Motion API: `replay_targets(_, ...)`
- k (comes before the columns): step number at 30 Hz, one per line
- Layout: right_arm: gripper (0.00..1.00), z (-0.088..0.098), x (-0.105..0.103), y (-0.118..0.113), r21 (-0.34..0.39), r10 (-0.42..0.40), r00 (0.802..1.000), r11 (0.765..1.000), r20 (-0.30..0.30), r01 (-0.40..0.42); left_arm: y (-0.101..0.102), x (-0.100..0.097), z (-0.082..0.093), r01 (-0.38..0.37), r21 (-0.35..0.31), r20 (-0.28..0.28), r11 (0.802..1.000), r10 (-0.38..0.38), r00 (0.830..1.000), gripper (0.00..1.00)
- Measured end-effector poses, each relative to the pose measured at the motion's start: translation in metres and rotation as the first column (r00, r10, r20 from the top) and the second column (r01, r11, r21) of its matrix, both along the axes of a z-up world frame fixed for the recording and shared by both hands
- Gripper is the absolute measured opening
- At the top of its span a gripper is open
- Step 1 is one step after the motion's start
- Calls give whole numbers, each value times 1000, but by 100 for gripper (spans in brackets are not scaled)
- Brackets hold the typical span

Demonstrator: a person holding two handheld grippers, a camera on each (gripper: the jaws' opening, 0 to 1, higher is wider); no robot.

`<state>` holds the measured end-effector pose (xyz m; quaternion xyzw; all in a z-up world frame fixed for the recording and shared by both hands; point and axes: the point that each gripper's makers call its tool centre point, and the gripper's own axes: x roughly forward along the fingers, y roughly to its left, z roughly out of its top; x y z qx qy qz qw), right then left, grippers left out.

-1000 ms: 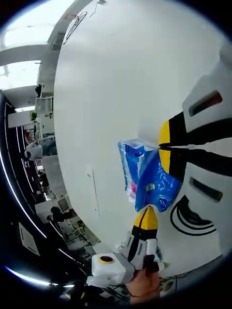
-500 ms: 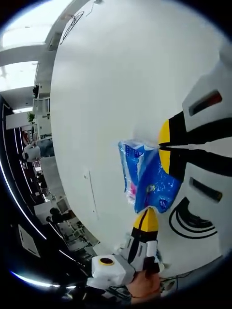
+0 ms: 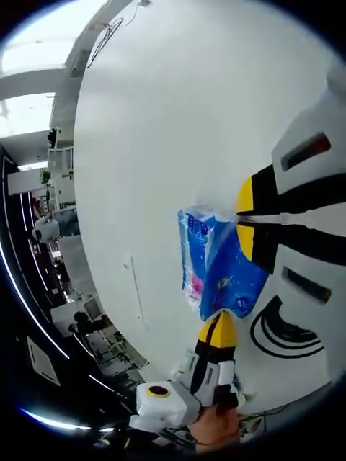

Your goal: Arrange the tabletop items into an orderly group along one side of the table until the central work area is clear of visible clutter.

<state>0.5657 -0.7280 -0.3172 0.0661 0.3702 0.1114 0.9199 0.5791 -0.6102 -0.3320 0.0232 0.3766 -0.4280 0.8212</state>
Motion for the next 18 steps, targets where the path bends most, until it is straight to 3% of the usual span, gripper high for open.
replay_targets(18, 10, 0, 1, 0, -2, -3, 1000, 1000, 1, 3, 1, -1, 5, -5, -23, -7, 1000, 5, 1000, 12)
